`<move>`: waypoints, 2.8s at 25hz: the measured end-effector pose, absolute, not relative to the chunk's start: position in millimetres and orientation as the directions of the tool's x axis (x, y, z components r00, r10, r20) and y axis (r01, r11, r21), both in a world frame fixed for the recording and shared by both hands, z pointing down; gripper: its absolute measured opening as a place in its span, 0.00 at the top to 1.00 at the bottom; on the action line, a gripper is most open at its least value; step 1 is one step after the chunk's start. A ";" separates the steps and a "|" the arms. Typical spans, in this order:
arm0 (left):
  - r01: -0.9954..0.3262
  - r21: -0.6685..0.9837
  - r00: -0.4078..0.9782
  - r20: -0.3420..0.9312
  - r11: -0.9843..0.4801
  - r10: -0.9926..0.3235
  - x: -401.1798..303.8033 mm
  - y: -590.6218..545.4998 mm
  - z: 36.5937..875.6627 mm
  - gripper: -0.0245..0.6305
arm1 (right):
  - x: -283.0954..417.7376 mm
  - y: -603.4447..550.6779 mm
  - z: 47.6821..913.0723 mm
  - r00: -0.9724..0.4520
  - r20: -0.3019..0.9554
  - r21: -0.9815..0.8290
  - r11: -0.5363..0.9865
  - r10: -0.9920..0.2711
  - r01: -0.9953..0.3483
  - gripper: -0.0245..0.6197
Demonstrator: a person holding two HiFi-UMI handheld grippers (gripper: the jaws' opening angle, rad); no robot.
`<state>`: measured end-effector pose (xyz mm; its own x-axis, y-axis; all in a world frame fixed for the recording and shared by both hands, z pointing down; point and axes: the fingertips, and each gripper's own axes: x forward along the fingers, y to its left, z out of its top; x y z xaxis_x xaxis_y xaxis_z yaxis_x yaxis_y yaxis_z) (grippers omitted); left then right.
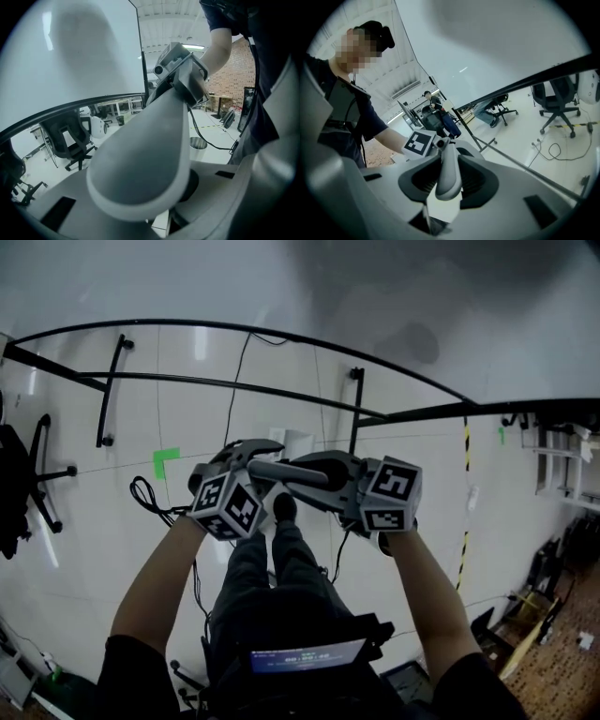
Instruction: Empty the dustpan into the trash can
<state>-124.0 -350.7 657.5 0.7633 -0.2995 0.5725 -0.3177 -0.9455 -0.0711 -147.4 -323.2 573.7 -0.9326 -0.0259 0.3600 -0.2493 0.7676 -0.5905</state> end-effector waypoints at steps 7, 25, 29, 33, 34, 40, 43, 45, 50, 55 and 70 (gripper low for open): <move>-0.270 -0.032 0.737 0.636 -0.962 -0.228 -128.0 -344.2 668.8 0.84 | -150.6 -323.5 574.7 -0.885 0.465 -0.504 0.814 -0.029 -0.291 0.75; -0.286 -0.044 0.702 0.670 -0.957 -0.241 -149.6 -328.5 668.9 0.71 | -156.4 -311.2 577.2 -0.785 0.617 -0.293 0.912 -0.048 -0.286 0.73; -0.348 -0.047 0.695 0.657 -0.936 -0.292 -161.2 -325.6 660.0 0.69 | -155.6 -308.0 577.6 -0.779 0.626 -0.290 0.919 -0.031 -0.269 0.73; -0.419 -0.031 0.692 0.637 -0.908 -0.341 -174.6 -324.7 650.3 0.66 | -157.0 -307.0 580.3 -0.766 0.642 -0.293 0.919 -0.015 -0.264 0.73; -0.432 -0.032 0.691 0.630 -0.901 -0.354 -178.3 -324.8 647.5 0.66 | -156.6 -307.6 580.9 -0.761 0.648 -0.290 0.919 -0.016 -0.266 0.73; -0.499 -0.024 0.685 0.602 -0.866 -0.411 -206.7 -325.3 632.7 0.66 | -157.6 -316.6 580.6 -0.747 0.664 -0.269 0.922 -0.033 -0.280 0.73; -0.517 -0.040 0.693 0.567 -0.855 -0.445 -213.0 -326.1 617.1 0.66 | -162.8 -318.0 579.6 -0.738 0.674 -0.257 0.925 -0.036 -0.279 0.73; -0.515 -0.060 0.708 0.532 -0.855 -0.464 -211.9 -325.7 601.1 0.66 | -165.6 -318.2 579.7 -0.731 0.681 -0.249 0.928 -0.035 -0.277 0.72; -0.455 -0.121 0.742 0.495 -0.882 -0.451 -200.6 -315.1 578.1 0.66 | -165.4 -320.3 580.5 -0.717 0.696 -0.228 0.932 -0.046 -0.281 0.72; -0.440 -0.135 0.744 0.498 -0.888 -0.445 -197.6 -313.3 575.8 0.66 | -161.4 -319.7 577.8 -0.689 0.722 -0.195 0.939 -0.059 -0.284 0.66; -0.481 -0.135 0.738 0.471 -0.866 -0.483 -205.0 -317.7 562.0 0.66 | -150.7 -318.8 533.6 -0.716 0.687 -0.100 0.960 -0.124 -0.262 0.54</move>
